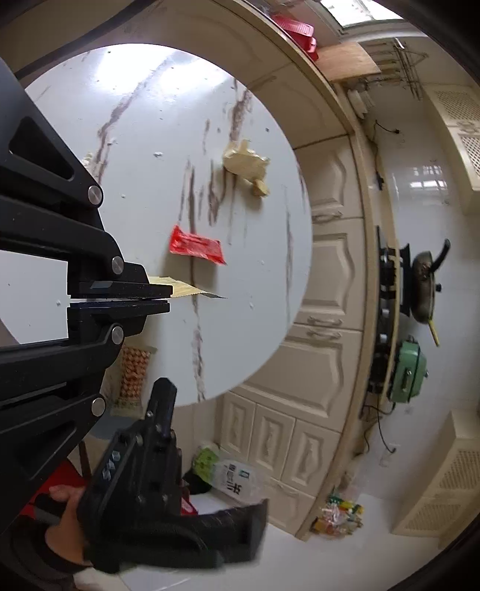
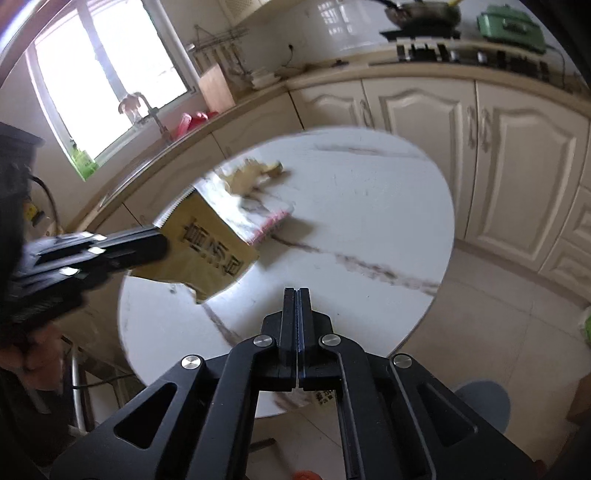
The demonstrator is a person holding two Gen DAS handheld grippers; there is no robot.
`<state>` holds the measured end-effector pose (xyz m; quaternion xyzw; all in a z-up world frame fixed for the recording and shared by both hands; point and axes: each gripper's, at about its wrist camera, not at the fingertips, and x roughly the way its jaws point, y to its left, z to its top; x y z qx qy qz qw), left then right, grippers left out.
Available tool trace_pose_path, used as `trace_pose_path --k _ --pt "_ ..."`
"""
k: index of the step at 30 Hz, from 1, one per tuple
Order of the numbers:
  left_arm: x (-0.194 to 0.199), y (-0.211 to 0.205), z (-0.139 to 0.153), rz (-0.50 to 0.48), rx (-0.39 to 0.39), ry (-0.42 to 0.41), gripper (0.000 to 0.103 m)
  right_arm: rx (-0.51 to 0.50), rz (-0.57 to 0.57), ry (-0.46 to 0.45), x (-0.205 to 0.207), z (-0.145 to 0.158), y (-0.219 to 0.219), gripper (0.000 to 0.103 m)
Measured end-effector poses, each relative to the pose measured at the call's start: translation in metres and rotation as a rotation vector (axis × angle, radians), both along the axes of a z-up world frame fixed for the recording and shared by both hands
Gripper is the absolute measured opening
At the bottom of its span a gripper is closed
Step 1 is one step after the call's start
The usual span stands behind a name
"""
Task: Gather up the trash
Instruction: 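Carry yellow packet and sachet over the blue bucket and open both tools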
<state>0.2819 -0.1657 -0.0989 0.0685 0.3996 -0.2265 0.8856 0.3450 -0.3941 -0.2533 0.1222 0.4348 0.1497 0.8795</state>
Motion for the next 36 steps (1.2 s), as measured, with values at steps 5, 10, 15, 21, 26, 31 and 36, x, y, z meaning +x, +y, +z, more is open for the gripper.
trace_pose_path --k 5,10,15,21,26,31,36 --pt "0.006 0.007 0.000 0.010 -0.002 0.004 0.000 -0.094 0.096 0.019 -0.007 -0.014 0.019 0.052" --pt "0.006 0.006 -0.001 0.000 -0.011 0.006 0.000 -0.178 0.142 0.004 -0.012 -0.018 0.030 0.042" --pt "0.005 0.002 -0.002 -0.013 -0.007 0.006 0.000 -0.265 0.144 -0.039 -0.014 -0.020 0.038 0.025" --pt "0.004 -0.008 -0.001 -0.026 0.001 -0.001 0.000 -0.158 0.099 -0.059 -0.010 -0.020 0.025 0.008" --pt "0.001 -0.025 0.001 -0.048 0.010 -0.007 0.000 -0.063 0.047 -0.082 -0.012 -0.012 0.004 0.008" --pt "-0.006 -0.070 0.005 -0.116 0.026 -0.024 0.000 -0.001 -0.035 -0.117 -0.026 0.000 -0.043 0.008" --pt "-0.012 -0.138 0.005 -0.217 0.017 -0.023 0.000 0.024 -0.206 -0.106 -0.062 -0.003 -0.127 0.008"
